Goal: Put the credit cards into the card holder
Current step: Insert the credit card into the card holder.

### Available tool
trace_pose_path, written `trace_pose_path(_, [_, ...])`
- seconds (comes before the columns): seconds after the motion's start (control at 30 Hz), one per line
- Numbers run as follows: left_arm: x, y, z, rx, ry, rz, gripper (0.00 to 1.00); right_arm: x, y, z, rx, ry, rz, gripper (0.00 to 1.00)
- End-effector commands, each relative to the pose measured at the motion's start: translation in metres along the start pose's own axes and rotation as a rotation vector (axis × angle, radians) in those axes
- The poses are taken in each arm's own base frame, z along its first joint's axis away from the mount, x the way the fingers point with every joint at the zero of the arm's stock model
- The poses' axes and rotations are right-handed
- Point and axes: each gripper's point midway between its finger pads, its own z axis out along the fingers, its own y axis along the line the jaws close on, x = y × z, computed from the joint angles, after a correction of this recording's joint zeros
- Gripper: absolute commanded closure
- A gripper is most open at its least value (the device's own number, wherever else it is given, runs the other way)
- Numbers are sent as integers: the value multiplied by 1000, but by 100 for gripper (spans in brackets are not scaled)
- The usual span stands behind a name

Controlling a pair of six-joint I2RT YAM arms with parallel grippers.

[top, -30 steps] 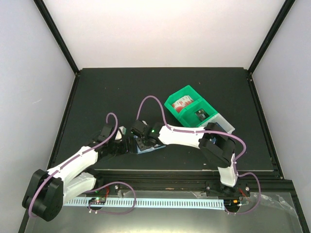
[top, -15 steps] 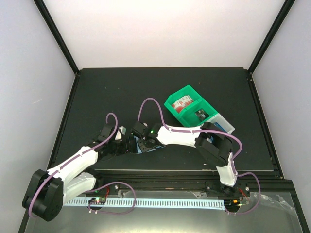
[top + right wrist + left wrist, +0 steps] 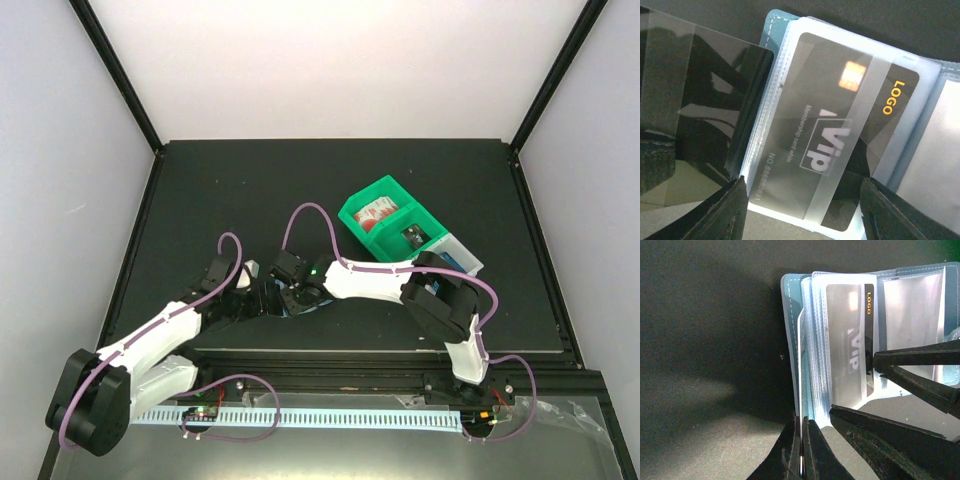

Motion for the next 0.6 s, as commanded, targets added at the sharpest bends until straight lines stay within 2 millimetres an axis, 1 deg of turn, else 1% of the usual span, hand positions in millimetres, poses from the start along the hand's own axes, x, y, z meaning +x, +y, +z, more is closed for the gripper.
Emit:
trace_pose_path(0.0, [2, 4, 0, -6, -2, -11, 99, 1, 6, 9, -35, 5, -13, 35])
trace_pose_path(0.07, [2, 4, 0, -5, -2, -10, 99, 0, 7, 9, -39, -1, -18, 31])
trace_pose_path(0.13, [2, 4, 0, -3, -2, -10, 98, 0, 8, 10, -47, -3, -29, 25])
trace_pose_path(0.23, [2, 4, 0, -4, -2, -10, 98, 0, 7, 11, -40, -3, -47, 21])
trace_pose_path(0.47, [3, 5, 0, -8, -2, -15, 99, 0, -10, 15, 77, -12, -61, 21])
trace_pose_path(0.57, [3, 5, 0, -10, -3, -17, 98, 2, -11, 18, 103, -8, -78, 21])
